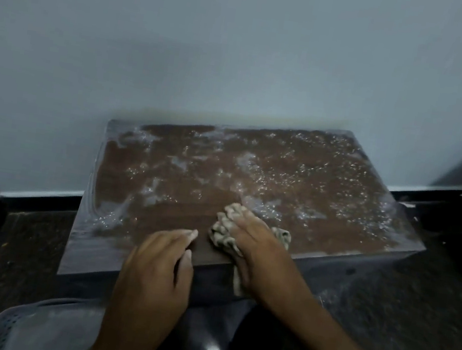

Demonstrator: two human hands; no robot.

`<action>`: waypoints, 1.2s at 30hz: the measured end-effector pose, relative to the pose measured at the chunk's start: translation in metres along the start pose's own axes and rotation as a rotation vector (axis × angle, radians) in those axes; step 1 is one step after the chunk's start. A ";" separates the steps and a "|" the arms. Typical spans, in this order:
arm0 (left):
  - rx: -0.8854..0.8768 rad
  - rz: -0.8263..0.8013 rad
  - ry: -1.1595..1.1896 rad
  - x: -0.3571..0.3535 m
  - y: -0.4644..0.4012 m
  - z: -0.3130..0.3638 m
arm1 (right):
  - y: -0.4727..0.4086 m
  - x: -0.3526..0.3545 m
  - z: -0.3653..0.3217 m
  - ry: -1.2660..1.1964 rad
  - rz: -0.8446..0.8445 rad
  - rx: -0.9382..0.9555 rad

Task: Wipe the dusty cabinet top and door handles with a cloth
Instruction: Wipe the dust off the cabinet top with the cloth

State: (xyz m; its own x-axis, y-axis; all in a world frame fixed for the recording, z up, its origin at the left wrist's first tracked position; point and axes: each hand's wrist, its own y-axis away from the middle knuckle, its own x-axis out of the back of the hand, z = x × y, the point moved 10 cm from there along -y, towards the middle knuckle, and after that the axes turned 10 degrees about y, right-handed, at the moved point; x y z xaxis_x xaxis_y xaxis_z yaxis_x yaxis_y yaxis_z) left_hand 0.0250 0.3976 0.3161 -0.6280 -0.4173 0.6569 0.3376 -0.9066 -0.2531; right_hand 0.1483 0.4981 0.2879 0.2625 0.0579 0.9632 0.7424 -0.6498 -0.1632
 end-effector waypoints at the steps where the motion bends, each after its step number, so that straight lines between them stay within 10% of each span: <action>1: -0.015 -0.017 -0.012 -0.006 0.004 0.004 | 0.007 0.005 0.016 0.018 0.007 -0.020; 5: -0.060 -0.017 -0.057 -0.020 0.001 0.021 | -0.002 0.037 0.061 0.047 0.118 -0.305; 10: -0.009 0.047 -0.112 -0.025 -0.024 0.027 | -0.001 0.013 -0.008 -0.029 -0.004 -0.035; 17: -0.017 0.000 -0.134 -0.043 -0.030 0.032 | 0.003 0.038 0.084 -0.010 0.158 -0.328; 23: 0.029 0.042 -0.106 -0.040 -0.049 0.026 | -0.002 0.011 0.010 -0.047 0.046 -0.023; 28: 0.061 0.003 -0.092 -0.036 -0.058 0.022 | -0.044 0.026 0.065 -0.047 0.128 -0.202; 36: 0.155 0.052 -0.068 -0.023 -0.064 0.019 | -0.031 0.016 0.022 -0.073 0.078 0.024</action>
State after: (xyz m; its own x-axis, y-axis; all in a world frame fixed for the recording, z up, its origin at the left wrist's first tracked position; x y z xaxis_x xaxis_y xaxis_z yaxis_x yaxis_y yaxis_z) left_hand 0.0314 0.4662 0.3305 -0.5597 -0.4537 0.6935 0.4758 -0.8611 -0.1793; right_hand 0.1428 0.5363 0.3035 0.3635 0.0638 0.9294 0.7323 -0.6363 -0.2427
